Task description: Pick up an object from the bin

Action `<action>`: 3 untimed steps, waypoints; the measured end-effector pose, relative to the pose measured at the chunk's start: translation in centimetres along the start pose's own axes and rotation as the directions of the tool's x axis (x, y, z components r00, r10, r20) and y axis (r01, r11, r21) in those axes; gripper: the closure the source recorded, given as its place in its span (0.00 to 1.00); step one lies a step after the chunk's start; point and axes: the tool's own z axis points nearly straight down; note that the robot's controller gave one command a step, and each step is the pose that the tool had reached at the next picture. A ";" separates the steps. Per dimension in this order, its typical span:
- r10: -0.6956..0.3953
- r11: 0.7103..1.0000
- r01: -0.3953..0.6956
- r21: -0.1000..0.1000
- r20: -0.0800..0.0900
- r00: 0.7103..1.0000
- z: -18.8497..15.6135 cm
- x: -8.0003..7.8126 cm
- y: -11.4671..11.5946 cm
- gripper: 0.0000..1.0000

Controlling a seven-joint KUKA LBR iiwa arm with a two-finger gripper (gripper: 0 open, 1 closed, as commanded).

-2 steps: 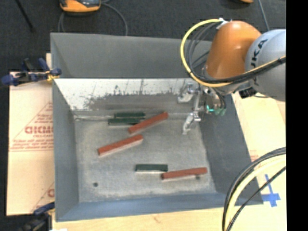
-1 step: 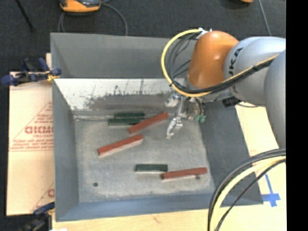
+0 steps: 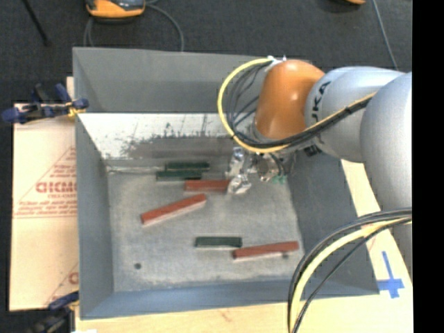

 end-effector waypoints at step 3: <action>-0.001 1.000 0.001 0.001 0.000 1.000 0.0 0.0 0.0 1.00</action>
Offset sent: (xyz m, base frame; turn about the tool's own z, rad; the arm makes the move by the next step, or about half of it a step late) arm 0.0000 0.0000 0.0000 0.0000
